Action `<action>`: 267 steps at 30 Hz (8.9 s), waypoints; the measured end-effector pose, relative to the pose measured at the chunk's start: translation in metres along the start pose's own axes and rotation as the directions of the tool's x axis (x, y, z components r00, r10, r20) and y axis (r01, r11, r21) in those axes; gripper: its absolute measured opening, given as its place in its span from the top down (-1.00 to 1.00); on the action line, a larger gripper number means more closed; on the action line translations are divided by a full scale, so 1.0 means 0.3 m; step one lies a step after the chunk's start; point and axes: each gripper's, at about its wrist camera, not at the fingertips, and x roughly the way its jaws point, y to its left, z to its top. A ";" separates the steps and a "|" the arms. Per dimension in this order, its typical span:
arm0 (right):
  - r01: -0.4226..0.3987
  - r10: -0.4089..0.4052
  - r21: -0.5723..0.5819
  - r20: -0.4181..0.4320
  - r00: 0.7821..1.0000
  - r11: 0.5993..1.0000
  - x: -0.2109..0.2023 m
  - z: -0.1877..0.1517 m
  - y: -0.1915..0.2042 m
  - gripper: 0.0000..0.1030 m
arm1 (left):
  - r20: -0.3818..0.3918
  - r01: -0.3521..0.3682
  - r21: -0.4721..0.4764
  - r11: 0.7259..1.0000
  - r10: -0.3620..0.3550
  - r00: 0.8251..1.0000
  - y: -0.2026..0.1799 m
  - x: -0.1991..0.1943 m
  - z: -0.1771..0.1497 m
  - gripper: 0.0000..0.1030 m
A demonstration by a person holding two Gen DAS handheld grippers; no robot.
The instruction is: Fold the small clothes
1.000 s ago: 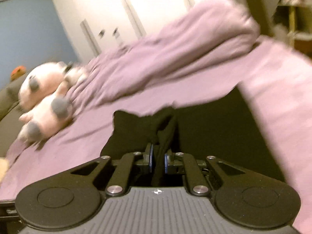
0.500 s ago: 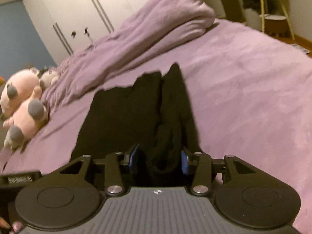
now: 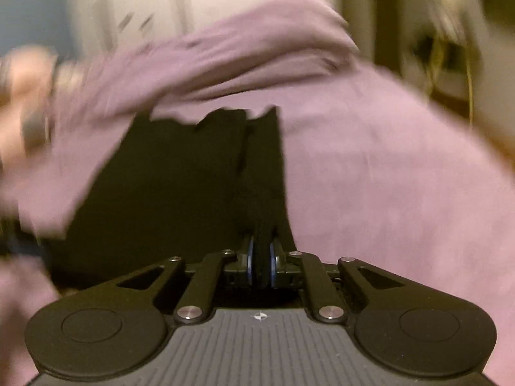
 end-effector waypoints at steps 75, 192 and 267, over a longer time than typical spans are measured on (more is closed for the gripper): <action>-0.426 0.552 0.467 -0.171 0.816 0.775 -0.002 -0.046 0.068 0.47 | 0.008 0.126 -0.358 0.925 -0.132 0.991 0.338 -0.261 -0.183 0.09; 0.003 -0.026 -0.064 -0.359 0.933 0.998 -0.472 0.023 0.394 -0.92 | 0.020 -0.331 0.228 0.916 0.335 0.942 -0.032 -0.541 -0.343 -0.83; 0.008 -0.019 -0.033 -0.347 0.938 0.999 -0.465 0.011 0.369 -0.92 | -0.012 -0.334 0.205 0.920 0.343 0.939 -0.043 -0.494 -0.348 -0.83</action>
